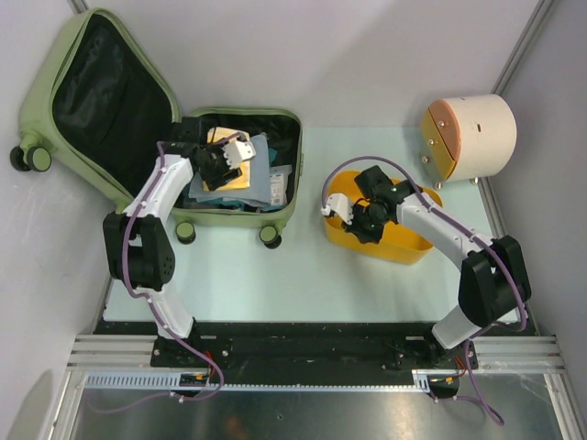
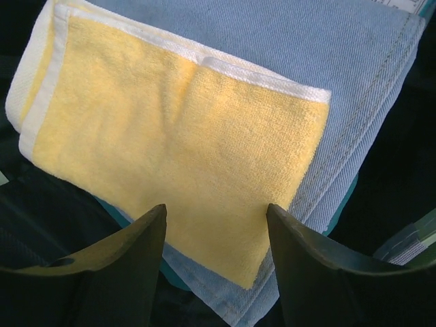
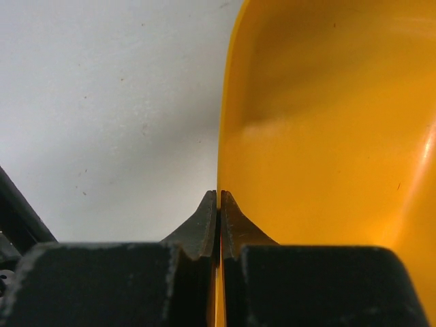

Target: Open, take out, and arrange the luggage

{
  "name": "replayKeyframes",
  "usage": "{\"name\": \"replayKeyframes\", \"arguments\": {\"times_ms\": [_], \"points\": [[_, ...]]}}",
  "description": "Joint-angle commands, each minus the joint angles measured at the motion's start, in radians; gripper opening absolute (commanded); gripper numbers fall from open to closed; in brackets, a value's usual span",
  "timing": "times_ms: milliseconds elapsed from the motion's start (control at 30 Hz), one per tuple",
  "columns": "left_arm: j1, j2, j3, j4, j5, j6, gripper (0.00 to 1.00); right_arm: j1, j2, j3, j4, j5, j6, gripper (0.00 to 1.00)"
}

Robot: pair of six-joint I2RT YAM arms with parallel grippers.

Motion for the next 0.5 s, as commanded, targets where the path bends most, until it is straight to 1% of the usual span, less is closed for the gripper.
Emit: {"name": "replayKeyframes", "arguments": {"times_ms": [0,233,467], "points": [[-0.013,-0.011,0.027,-0.035,0.044,0.060,0.65,0.028,0.040,0.077,0.046,-0.076,0.014,0.02],[-0.020,-0.020,-0.013,-0.044,0.069,0.060,0.59,0.059,0.074,0.132,0.039,-0.099,0.017,0.01],[-0.031,-0.024,-0.028,-0.050,0.084,0.074,0.59,0.075,0.095,0.158,0.043,-0.119,0.013,0.01]]}}
